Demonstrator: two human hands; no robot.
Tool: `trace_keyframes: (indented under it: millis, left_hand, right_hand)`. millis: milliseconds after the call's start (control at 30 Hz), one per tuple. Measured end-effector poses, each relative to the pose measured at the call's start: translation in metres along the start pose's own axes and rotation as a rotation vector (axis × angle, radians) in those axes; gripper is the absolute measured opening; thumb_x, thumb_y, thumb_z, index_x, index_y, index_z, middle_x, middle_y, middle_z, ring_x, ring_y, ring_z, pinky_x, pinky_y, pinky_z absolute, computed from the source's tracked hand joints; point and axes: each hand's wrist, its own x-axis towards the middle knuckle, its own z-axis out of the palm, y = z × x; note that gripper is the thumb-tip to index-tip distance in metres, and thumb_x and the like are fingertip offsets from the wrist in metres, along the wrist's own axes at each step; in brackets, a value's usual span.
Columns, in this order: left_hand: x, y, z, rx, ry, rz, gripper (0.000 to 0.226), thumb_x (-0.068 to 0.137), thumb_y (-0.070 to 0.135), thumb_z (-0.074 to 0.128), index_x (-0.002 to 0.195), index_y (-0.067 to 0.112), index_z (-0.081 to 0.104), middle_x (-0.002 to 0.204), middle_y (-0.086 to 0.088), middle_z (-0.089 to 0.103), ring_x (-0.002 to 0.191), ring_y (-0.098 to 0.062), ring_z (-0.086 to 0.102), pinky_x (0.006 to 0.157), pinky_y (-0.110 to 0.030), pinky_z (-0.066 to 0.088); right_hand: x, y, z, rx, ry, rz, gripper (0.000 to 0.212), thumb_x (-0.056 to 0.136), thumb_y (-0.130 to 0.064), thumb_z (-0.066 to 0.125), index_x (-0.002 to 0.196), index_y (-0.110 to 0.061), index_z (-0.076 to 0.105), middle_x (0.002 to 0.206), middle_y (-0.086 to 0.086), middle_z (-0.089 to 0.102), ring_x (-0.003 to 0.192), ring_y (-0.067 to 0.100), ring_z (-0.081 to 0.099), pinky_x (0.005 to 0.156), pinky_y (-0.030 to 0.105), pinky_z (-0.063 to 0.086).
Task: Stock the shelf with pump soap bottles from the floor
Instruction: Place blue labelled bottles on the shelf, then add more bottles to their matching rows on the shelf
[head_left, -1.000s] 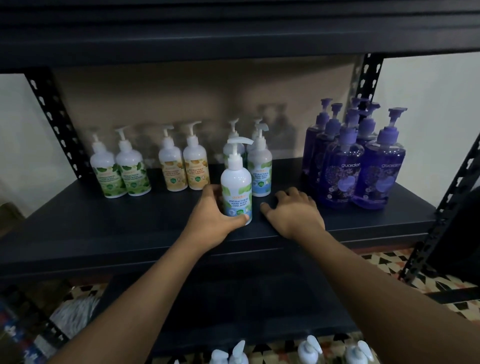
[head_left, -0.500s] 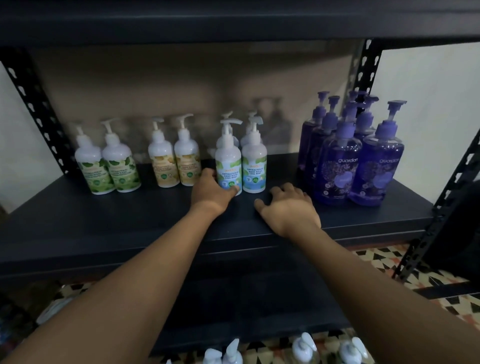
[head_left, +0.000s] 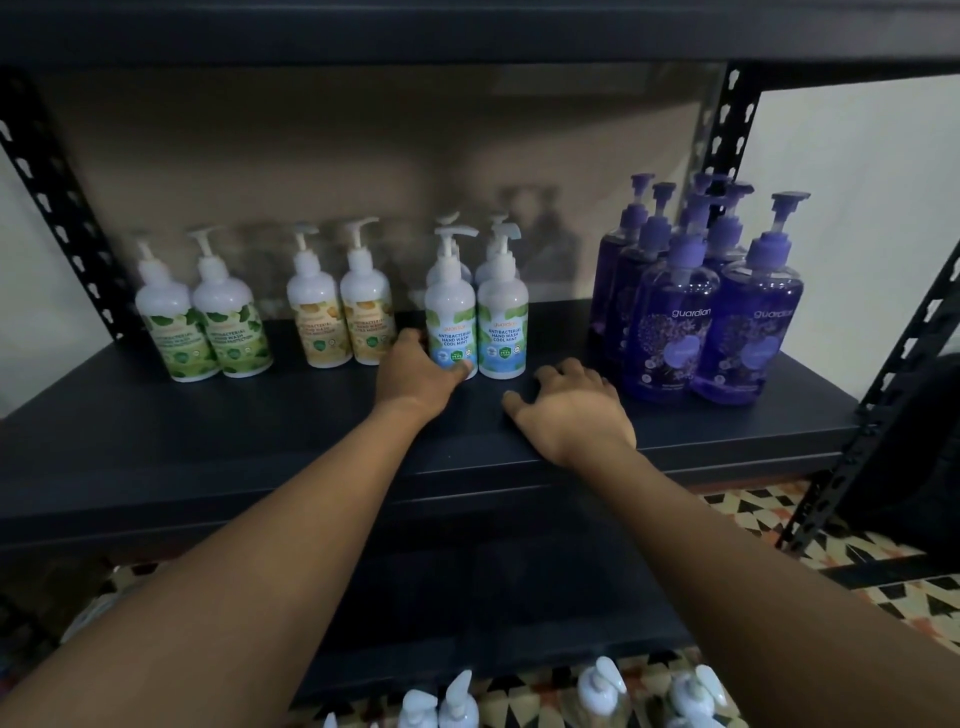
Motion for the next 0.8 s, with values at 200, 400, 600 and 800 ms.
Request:
trace_keyframes:
  millis: [200,400,600,800]
  left_hand:
    - [-0.03,0.004,-0.01,0.196,-0.062,-0.01,0.081,0.082,0.036,0.081,0.146,0.007,0.041,0.149,-0.009,0.05,0.135,-0.028,0.05,0.099,-0.03,0.04]
    - [-0.081,-0.006,-0.025,0.586,-0.11,0.095,0.066,0.095,0.061,0.046,0.145,0.018,0.052,0.158,-0.005,0.043,0.143,-0.026,0.04,0.119,-0.045,0.029]
    - [-0.149,-0.011,-0.026,0.589,-0.092,0.168,0.069,0.099,0.062,0.037,0.154,0.02,0.038,0.166,-0.005,0.027,0.155,-0.027,0.016,0.125,-0.048,0.008]
    - [-0.225,-0.004,0.008,0.336,-0.095,0.258,0.057,0.095,0.054,0.055,0.142,0.021,0.054,0.16,-0.006,0.033,0.149,-0.027,0.026,0.122,-0.046,0.022]
  right_hand:
    - [-0.005,0.002,-0.003,0.031,0.042,-0.019,0.06,0.094,-0.06,0.044,0.133,-0.017,0.059,0.134,0.011,0.053,0.123,0.032,0.048,0.108,0.046,0.038]
    - [-0.034,0.011,-0.009,0.063,0.06,-0.071,0.054,0.095,-0.055,0.048,0.134,-0.02,0.062,0.136,0.009,0.056,0.124,0.031,0.05,0.104,0.044,0.04]
    - [-0.101,0.049,-0.016,0.148,0.108,-0.156,0.051,0.096,-0.051,0.055,0.135,-0.018,0.063,0.142,0.005,0.055,0.131,0.026,0.048,0.112,0.04,0.036]
    - [-0.175,0.106,-0.004,0.296,0.088,-0.038,0.04,0.094,-0.048,0.06,0.122,-0.021,0.07,0.123,0.001,0.06,0.117,0.02,0.054,0.096,0.032,0.044]
